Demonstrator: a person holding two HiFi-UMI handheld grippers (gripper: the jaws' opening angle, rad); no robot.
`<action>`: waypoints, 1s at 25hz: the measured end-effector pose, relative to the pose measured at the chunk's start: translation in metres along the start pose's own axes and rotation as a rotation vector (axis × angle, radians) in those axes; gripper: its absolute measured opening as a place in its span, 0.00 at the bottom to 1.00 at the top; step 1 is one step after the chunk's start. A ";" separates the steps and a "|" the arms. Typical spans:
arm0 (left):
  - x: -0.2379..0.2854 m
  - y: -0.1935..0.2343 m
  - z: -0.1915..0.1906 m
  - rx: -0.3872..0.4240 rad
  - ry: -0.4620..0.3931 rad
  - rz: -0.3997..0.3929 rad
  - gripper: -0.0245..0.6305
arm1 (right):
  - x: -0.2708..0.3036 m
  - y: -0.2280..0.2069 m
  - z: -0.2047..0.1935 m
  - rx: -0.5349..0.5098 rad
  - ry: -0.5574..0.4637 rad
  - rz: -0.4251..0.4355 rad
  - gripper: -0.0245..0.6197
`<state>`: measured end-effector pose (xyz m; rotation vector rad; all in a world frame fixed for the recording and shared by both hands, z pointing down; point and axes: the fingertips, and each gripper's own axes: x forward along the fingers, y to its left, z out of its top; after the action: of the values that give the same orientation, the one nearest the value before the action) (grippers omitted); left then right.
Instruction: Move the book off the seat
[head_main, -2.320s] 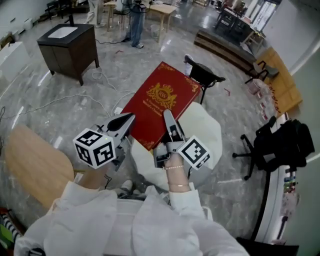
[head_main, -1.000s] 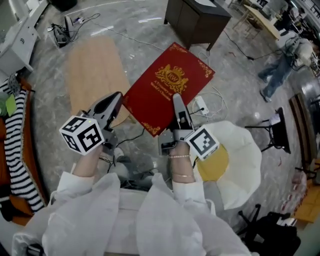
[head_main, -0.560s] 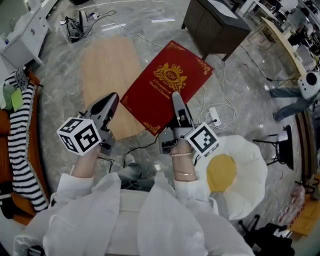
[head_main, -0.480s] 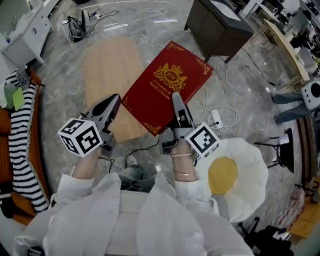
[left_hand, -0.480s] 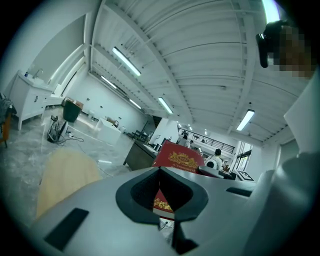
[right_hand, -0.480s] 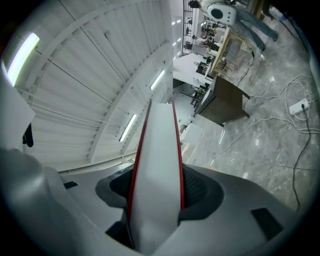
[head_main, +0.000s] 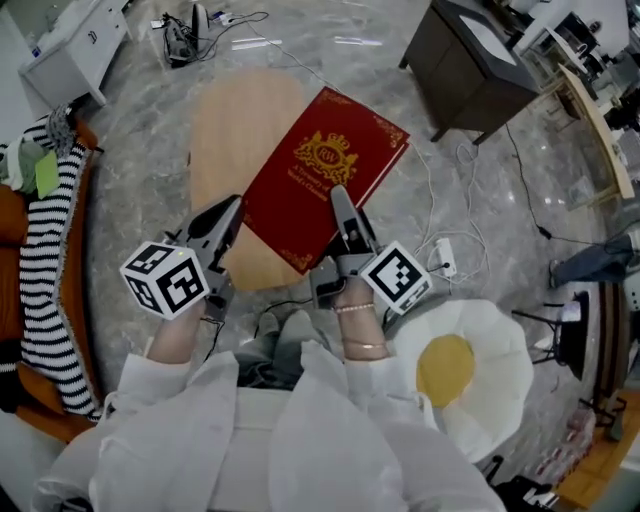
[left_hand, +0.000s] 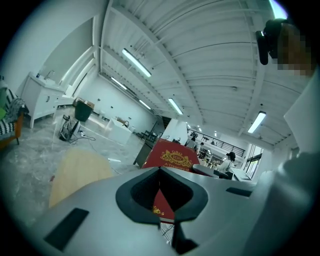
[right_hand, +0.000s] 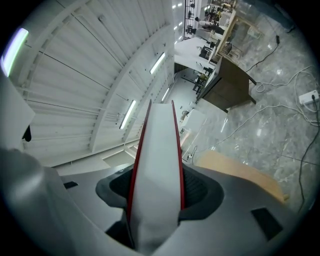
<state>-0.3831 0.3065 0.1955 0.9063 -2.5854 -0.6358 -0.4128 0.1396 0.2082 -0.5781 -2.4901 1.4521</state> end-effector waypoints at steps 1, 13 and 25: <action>0.001 0.005 0.001 -0.004 -0.002 0.013 0.05 | 0.007 -0.002 -0.004 0.012 0.015 0.003 0.43; 0.010 0.031 -0.011 -0.088 -0.030 0.132 0.05 | 0.046 -0.025 -0.028 -0.033 0.219 -0.035 0.43; 0.014 0.077 -0.052 -0.184 0.015 0.214 0.05 | 0.076 -0.054 -0.073 0.036 0.326 -0.046 0.43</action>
<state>-0.4092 0.3356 0.2806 0.5646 -2.5145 -0.7855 -0.4672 0.2054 0.2897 -0.6851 -2.2059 1.2675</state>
